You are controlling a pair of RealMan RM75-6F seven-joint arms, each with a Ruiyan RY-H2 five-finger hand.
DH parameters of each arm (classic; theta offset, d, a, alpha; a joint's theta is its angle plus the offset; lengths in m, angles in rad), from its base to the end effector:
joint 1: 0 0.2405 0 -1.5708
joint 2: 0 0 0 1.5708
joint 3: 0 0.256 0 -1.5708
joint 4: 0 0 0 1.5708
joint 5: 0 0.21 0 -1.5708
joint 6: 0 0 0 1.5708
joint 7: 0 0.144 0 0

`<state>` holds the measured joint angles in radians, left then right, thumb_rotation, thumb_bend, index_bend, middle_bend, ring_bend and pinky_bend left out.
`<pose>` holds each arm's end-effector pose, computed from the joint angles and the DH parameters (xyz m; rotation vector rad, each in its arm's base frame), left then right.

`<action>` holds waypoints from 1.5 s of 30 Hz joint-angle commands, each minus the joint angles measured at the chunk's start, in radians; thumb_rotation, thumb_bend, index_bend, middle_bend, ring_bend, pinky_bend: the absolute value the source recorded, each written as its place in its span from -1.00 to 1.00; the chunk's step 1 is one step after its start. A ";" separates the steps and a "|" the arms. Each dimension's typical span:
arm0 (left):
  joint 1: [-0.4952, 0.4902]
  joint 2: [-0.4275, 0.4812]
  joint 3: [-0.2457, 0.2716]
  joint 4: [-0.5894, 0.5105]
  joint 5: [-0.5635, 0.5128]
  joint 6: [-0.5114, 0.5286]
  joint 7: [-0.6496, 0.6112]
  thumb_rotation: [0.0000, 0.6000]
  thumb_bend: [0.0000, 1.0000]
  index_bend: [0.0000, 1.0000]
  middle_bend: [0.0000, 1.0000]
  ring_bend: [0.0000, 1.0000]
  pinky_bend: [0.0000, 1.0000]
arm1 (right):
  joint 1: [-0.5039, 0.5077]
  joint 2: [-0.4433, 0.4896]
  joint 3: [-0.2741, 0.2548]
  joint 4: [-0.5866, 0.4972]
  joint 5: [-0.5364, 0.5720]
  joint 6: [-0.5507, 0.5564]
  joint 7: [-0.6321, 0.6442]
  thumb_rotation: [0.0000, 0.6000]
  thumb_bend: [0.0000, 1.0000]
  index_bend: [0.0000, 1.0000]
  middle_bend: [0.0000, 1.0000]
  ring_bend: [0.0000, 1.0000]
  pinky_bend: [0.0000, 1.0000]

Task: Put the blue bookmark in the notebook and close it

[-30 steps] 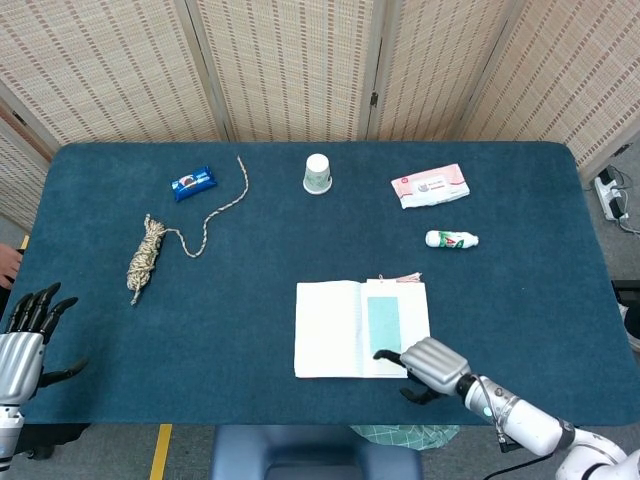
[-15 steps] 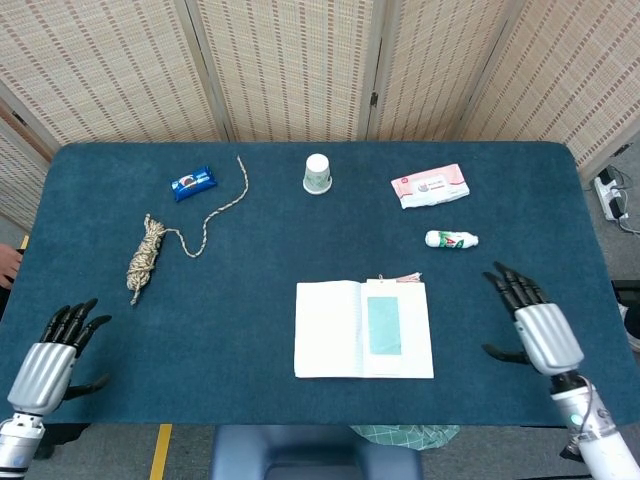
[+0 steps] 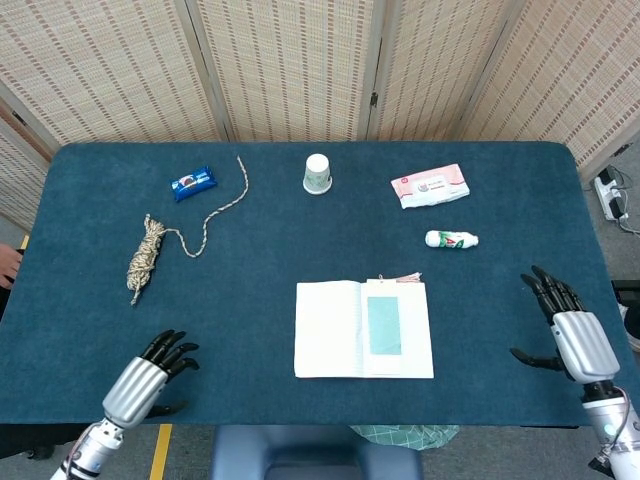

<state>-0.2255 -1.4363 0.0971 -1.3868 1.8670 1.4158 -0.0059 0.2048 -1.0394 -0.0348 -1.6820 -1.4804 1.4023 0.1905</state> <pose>-0.2561 0.1742 0.0293 -1.9072 -0.8437 -1.1353 -0.2964 -0.1976 0.1576 1.4538 -1.1049 0.9973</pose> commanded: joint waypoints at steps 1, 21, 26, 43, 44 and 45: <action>-0.035 -0.088 -0.010 0.049 0.036 -0.002 0.034 1.00 -0.76 -0.09 -0.33 -0.63 -0.57 | 0.001 0.006 0.000 -0.013 0.007 -0.022 -0.015 1.00 -1.00 -1.00 -1.00 -1.00 -0.85; -0.122 -0.370 -0.056 0.165 -0.015 -0.070 0.143 1.00 -0.72 -0.10 -0.24 -0.57 -0.49 | -0.010 0.046 0.035 -0.027 0.026 -0.068 0.036 1.00 -1.00 -1.00 -1.00 -1.00 -0.86; -0.151 -0.420 -0.065 0.174 -0.032 -0.102 0.153 1.00 -0.72 -0.10 -0.24 -0.57 -0.49 | -0.022 0.065 0.046 -0.030 0.023 -0.052 0.067 1.00 -1.00 -1.00 -1.00 -1.00 -0.85; -0.216 -0.589 -0.079 0.338 -0.071 -0.117 0.114 1.00 -0.59 -0.09 -0.24 -0.54 -0.50 | -0.050 0.130 0.072 -0.032 0.030 -0.045 0.189 1.00 -1.00 -1.00 -1.00 -1.00 -0.85; -0.219 -0.596 -0.082 0.349 -0.074 -0.116 0.115 1.00 -0.59 -0.09 -0.24 -0.54 -0.50 | -0.049 0.131 0.073 -0.031 0.031 -0.049 0.192 1.00 -1.00 -1.00 -1.00 -1.00 -0.85; -0.222 -0.603 -0.084 0.359 -0.077 -0.115 0.113 1.00 -0.58 -0.09 -0.24 -0.54 -0.50 | -0.049 0.132 0.073 -0.030 0.031 -0.051 0.195 1.00 -1.00 -1.00 -1.00 -1.00 -0.85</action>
<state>-0.4413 -2.0279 0.0169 -1.0404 1.7958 1.2991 0.1099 0.1553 -0.9078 0.0381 -1.7131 -1.4497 1.3527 0.3847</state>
